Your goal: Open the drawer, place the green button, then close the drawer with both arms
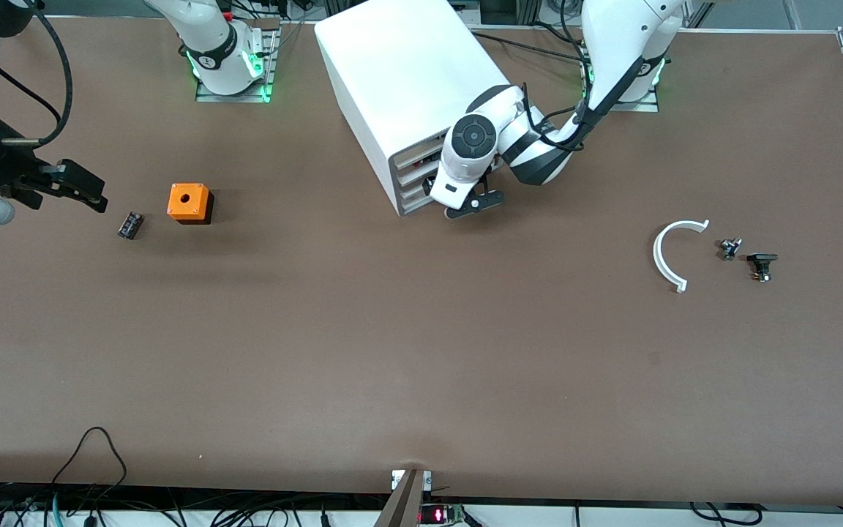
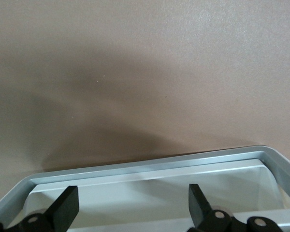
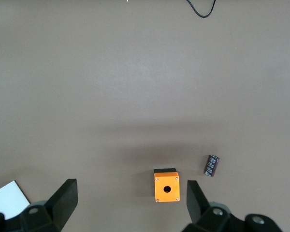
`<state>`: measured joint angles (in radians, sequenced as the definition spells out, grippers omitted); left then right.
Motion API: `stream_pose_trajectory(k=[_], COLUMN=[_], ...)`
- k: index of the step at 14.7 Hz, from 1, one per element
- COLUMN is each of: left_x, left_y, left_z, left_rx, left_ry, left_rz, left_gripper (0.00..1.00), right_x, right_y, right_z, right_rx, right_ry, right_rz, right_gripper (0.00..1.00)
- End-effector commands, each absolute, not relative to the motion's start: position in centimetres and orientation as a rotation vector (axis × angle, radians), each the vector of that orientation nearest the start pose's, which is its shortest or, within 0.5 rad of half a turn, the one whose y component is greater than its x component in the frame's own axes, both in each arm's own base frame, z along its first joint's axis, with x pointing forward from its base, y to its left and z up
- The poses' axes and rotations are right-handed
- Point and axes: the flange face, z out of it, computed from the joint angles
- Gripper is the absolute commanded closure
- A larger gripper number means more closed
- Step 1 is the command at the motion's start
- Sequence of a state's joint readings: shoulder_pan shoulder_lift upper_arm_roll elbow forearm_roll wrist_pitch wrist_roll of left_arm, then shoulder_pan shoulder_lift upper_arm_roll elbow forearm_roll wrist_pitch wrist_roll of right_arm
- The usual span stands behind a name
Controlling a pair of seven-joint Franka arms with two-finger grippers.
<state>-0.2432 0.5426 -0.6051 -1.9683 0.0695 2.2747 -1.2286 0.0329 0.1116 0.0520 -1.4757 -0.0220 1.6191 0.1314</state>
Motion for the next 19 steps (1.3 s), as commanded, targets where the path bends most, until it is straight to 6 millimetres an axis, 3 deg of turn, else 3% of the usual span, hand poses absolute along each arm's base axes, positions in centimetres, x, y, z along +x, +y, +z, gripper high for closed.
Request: stream_pose_trajectory(k=[1, 6, 11, 16, 19], left_x=[42.8, 50.6, 56.5, 58.4, 59.3], left_y=[-42.8, -38.0, -29.7, -22.1, -14.3], left_z=[25.5, 33.2, 41.4, 48.3, 52.7], left_rx=[-3.077, -3.030, -3.045, -3.074, -3.065], left_ry=[-0.630, -0.454, -0.122, 0.153, 0.320], left_rz=[0.425, 0.495, 0.377, 0.244, 0.143], left_gripper=[0.00, 0.00, 0.00, 0.00, 0.00], right_x=[59.5, 59.8, 59.8, 60.0, 60.2], right_y=[4.7, 4.8, 4.8, 4.7, 4.8], right_z=[61.5, 61.2, 61.1, 60.7, 60.4], right_rx=[-3.139, -3.139, -3.139, -3.139, -3.140], right_ry=[0.049, 0.049, 0.051, 0.058, 0.059], right_rz=[-0.044, -0.041, -0.041, -0.029, -0.022], right_gripper=[0.00, 0.00, 0.00, 0.00, 0.00])
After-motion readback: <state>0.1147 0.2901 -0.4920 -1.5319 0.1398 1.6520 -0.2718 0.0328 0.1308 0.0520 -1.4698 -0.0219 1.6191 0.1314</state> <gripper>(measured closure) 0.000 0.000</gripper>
